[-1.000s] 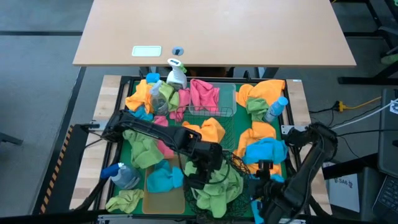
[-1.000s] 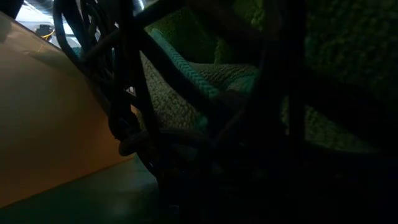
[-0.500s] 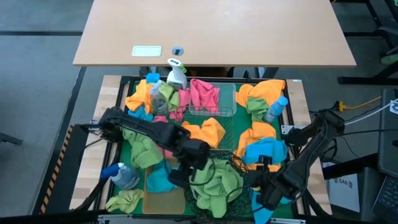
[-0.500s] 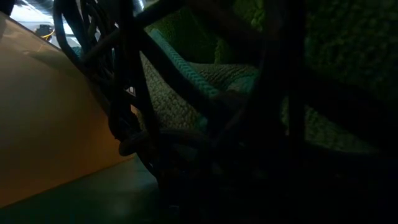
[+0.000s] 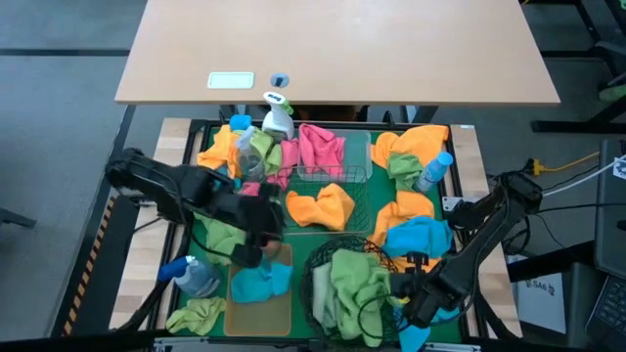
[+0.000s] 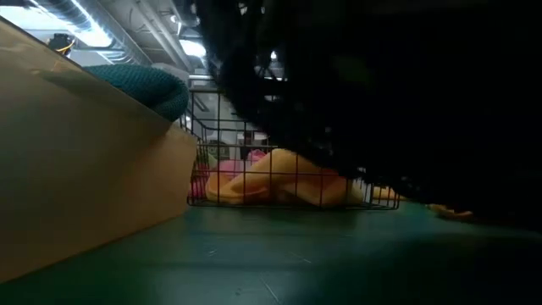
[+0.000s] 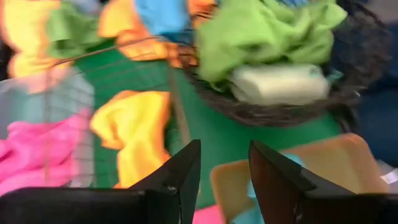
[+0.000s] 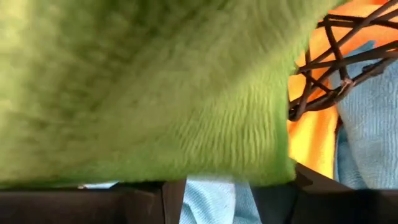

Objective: Sort microfiber towel by color & place in baskets
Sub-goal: Put the blue microfiber towel into the orange bin

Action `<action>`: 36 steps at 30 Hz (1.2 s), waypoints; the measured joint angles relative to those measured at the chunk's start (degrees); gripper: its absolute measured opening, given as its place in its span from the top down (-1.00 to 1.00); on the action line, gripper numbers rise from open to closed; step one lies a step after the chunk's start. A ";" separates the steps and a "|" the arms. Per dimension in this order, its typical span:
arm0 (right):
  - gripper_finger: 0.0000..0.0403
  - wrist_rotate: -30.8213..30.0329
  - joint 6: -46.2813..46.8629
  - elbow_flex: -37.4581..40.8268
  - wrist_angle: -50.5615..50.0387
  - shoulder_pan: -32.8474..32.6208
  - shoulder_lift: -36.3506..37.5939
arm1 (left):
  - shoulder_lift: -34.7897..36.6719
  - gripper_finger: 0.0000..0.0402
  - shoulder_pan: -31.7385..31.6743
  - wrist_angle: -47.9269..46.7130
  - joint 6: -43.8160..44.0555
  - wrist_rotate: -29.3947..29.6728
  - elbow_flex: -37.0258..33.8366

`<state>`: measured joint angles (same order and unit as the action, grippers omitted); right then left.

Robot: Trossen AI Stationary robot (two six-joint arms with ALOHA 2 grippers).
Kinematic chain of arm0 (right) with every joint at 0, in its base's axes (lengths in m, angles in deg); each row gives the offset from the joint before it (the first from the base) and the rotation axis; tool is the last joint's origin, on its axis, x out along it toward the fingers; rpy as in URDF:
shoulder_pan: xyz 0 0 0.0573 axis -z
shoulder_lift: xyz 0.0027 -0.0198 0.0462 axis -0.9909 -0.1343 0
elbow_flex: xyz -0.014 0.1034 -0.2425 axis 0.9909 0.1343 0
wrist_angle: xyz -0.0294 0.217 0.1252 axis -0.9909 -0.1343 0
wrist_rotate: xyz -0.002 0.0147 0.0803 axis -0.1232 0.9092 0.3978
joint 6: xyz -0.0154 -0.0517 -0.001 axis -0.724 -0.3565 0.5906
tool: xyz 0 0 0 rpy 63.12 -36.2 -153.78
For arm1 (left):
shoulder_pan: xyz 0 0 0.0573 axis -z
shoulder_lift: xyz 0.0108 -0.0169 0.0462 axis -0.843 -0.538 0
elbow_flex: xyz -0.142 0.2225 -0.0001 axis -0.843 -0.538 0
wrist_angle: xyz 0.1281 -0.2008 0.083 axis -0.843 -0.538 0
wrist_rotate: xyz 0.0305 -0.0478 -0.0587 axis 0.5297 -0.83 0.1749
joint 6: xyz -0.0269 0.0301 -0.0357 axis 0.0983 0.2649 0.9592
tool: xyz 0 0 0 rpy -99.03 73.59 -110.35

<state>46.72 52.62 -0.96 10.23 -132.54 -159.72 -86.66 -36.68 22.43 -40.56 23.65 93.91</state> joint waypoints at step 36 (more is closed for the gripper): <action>0.21 -9.56 16.86 -5.08 -4.40 -9.60 -0.24 | 20.99 0.36 2.56 20.11 6.69 2.48 -30.48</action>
<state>37.16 69.48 -6.04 5.83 -142.15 -159.96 -65.67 -34.12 42.54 -33.87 26.13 63.43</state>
